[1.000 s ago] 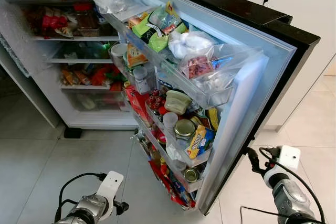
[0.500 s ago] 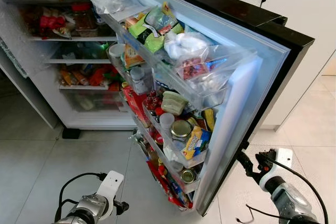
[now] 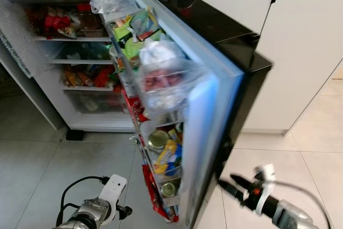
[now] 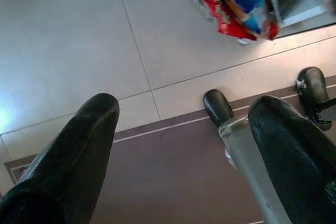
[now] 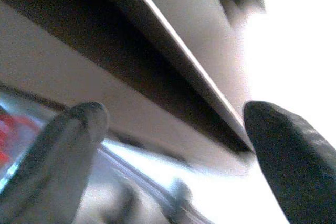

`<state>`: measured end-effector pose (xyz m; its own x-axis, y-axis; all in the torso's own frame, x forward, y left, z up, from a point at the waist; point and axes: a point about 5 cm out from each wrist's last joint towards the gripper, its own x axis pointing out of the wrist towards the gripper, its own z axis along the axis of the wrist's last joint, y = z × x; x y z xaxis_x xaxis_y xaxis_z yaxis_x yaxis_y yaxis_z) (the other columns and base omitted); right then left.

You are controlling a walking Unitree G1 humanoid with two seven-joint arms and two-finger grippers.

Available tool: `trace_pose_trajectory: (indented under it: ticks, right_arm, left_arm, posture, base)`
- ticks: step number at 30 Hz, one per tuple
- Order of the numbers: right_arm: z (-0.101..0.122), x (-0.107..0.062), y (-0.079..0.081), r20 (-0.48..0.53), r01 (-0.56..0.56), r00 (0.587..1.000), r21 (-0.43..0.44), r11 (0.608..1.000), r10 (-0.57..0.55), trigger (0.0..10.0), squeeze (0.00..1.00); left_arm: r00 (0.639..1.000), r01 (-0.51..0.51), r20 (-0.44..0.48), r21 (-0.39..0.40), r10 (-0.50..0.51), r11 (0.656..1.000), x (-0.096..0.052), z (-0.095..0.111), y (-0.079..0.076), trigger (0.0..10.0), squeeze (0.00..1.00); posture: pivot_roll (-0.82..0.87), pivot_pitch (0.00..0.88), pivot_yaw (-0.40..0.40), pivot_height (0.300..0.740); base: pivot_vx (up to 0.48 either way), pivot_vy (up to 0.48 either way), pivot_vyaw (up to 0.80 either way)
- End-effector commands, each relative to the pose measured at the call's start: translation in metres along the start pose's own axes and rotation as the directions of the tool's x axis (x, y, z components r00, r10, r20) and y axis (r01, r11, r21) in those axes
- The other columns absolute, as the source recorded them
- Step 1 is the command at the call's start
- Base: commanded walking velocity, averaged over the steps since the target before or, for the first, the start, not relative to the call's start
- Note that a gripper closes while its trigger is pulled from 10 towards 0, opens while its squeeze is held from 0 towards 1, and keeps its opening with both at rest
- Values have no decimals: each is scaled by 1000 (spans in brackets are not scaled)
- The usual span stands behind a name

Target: Restocking fridge

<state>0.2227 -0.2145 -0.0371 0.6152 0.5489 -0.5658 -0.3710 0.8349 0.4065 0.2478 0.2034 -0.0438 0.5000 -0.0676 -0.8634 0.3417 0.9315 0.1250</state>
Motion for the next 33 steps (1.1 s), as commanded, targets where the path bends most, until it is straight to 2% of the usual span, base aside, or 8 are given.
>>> trace_pose_trajectory:
  ticks: [1,5,11,16,19,27,31,33]
  right_arm:
    - [-14,-11,-16,-122,199,970,-104,974,-211,10000,0]
    - [-35,-24,-30,-302,328,847,-351,877,-438,10000,0]
    - [-58,-31,-29,-354,385,768,-410,827,-534,10000,0]
    - [-71,-27,-21,-343,447,742,-385,807,-575,10000,0]
    - [-76,-24,-16,-335,450,731,-418,789,-594,10000,0]
    - [-72,-19,-13,-284,455,760,-409,791,-584,10000,0]
    - [-62,-9,-8,-240,426,807,-397,813,-540,10000,0]
    - [-59,-6,-6,-233,410,822,-393,823,-521,10000,0]
  left_arm:
    - [999,-13,-43,16,14,1000,-1,-3,3,10000,0]
    - [992,-59,-110,19,61,998,-1,-7,6,10000,0]
    - [978,-78,-191,45,85,996,-3,-11,8,10000,0]
    - [972,-38,-194,428,133,903,-4,2,13,10000,0]
    - [963,-63,-206,462,176,885,-5,2,15,10000,0]
    - [959,-127,-183,398,215,908,-5,0,16,10000,0]
    - [962,-199,-170,89,212,976,-3,-10,12,10000,0]
    - [964,-205,-162,43,209,978,-3,-11,11,10000,0]
  posture:
    - [-59,0,14,740]
    - [-58,0,14,740]
    - [-55,0,10,740]
    - [-48,0,7,740]
    - [-51,0,6,740]
    - [-52,0,6,740]
    - [-61,0,11,740]
    - [-61,0,12,740]
  base:
    - [0,0,0]
    - [0,0,0]
    - [0,0,0]
    - [0,0,0]
    - [0,0,0]
    - [0,0,0]
    - [0,0,0]
    - [0,0,0]
